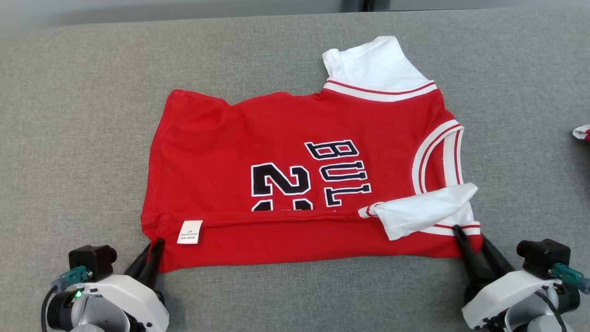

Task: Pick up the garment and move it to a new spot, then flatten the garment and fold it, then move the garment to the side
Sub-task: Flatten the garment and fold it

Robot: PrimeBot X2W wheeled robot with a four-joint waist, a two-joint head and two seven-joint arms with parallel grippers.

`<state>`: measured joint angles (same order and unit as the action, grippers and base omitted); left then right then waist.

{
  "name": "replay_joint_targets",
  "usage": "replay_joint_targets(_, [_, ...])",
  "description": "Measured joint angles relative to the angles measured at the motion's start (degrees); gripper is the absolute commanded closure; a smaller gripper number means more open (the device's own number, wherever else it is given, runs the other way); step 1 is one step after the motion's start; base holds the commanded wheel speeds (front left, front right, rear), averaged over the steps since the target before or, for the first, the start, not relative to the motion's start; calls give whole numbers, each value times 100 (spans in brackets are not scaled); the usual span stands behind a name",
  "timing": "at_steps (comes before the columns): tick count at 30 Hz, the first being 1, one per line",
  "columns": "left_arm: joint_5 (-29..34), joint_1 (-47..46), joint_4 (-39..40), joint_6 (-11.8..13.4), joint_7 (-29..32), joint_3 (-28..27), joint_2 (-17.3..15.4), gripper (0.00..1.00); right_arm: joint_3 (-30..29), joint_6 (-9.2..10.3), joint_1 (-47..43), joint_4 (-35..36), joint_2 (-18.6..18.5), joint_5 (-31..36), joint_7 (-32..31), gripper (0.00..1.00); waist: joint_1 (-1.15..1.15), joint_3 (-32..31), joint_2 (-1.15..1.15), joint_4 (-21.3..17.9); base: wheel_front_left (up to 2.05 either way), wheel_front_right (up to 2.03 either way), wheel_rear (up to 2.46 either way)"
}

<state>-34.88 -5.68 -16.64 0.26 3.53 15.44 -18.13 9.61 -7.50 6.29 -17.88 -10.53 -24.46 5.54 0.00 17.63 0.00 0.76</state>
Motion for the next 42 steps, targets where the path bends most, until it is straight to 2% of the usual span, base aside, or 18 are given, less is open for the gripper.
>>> replay_joint_targets(6, [-108,8,108,-65,209,-7,-108,100,19,-4,12,74,-31,-193,-107,100,0,-9,0,-18,0,0,0])
replay_joint_targets(12, [-335,321,804,-65,710,-44,-338,100,-244,-3,-286,624,-156,-347,-401,100,0,-15,0,10,0,0,0])
replay_joint_targets(17, [-405,740,1541,177,1057,-134,-560,100,-554,-3,-801,1203,-174,-344,-823,100,0,-41,0,16,0,0,0])
replay_joint_targets(23, [-407,1087,2112,417,1254,-186,-680,100,-837,-3,-1193,1653,52,-278,-1157,100,0,-43,0,-24,0,0,0])
replay_joint_targets(24, [-413,1086,2156,417,1277,-166,-668,100,-843,-2,-1188,1682,82,-274,-1157,61,0,-35,0,-36,0,0,0])
replay_joint_targets(25, [-423,1084,2181,420,1317,-129,-647,67,-844,-2,-1169,1688,110,-272,-1159,0,0,-29,0,-51,0,0,0])
replay_joint_targets(26, [-427,1079,2192,442,1306,-116,-597,0,-836,-1,-1144,1672,132,-263,-1168,0,0,-23,0,-66,0,0,0])
replay_joint_targets(29, [-389,967,2150,499,1189,-94,-492,0,-848,0,-1000,1634,145,-213,-1117,0,0,-7,0,-102,0,0,0])
replay_joint_targets(33, [-249,832,2128,653,715,-193,-293,0,-927,0,-790,1758,159,-71,-836,0,0,-25,0,-131,0,0,0])
replay_joint_targets(38, [154,620,2262,915,-105,-364,-109,0,-1211,0,-559,2172,231,235,-285,0,0,-103,0,-129,0,0,0])
replay_joint_targets(42, [598,441,2428,1099,-566,-377,-108,0,-1268,0,-387,2588,312,557,-36,0,0,-168,0,-115,0,0,0])
